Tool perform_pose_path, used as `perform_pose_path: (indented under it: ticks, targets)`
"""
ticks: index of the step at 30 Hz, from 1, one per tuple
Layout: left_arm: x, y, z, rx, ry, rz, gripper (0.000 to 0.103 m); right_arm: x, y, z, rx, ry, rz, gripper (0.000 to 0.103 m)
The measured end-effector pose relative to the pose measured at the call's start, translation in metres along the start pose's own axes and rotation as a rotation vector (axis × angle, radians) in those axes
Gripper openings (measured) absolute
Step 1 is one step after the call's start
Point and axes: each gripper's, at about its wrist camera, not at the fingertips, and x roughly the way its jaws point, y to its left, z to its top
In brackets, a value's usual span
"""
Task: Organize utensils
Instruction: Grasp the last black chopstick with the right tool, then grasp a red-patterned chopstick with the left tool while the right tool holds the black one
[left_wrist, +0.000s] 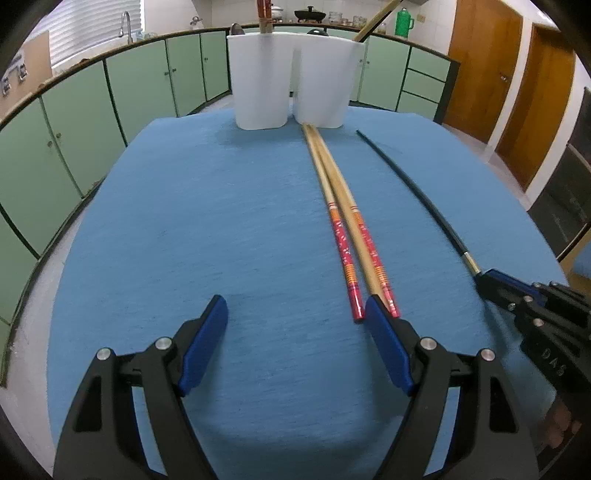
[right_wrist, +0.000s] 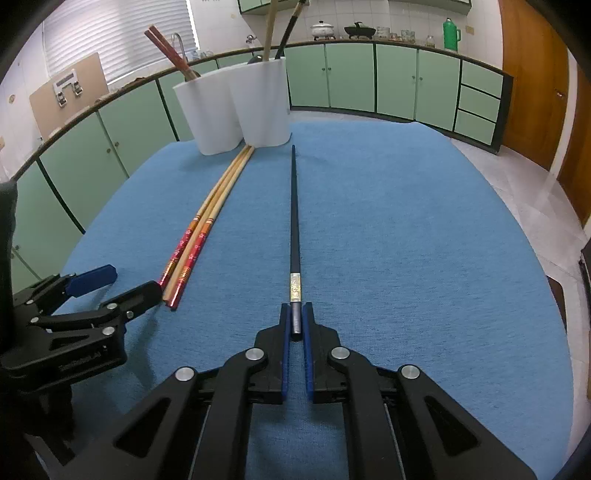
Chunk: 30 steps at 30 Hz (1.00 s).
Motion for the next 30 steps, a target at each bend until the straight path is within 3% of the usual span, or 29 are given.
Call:
perform_pose_path:
  ticks: [5, 9, 12, 25, 27, 30]
  targets:
    - [-0.002, 0.009, -0.001, -0.025, 0.002, 0.032, 0.075, 0.000, -0.002, 0.000, 0.005, -0.001, 0.013, 0.008]
    - [-0.002, 0.005, -0.001, -0.018, 0.003, 0.039, 0.074, -0.003, -0.006, -0.002, 0.006, -0.005, 0.064, 0.022]
    - [-0.003, 0.004, -0.001, -0.023, 0.000, 0.034, 0.073, -0.007, -0.008, -0.006, -0.009, -0.004, 0.072, 0.024]
    - [-0.003, -0.008, 0.000, -0.008, -0.014, 0.010, 0.045, -0.003, -0.005, -0.002, -0.042, 0.004, 0.064, 0.022]
    - [-0.003, -0.010, -0.001, -0.006, -0.016, 0.005, 0.040, -0.001, -0.004, -0.001, -0.046, 0.006, 0.059, 0.017]
    - [-0.002, -0.016, -0.001, 0.008, -0.019, -0.007, 0.023, 0.001, -0.003, 0.000, -0.047, 0.008, 0.048, 0.007]
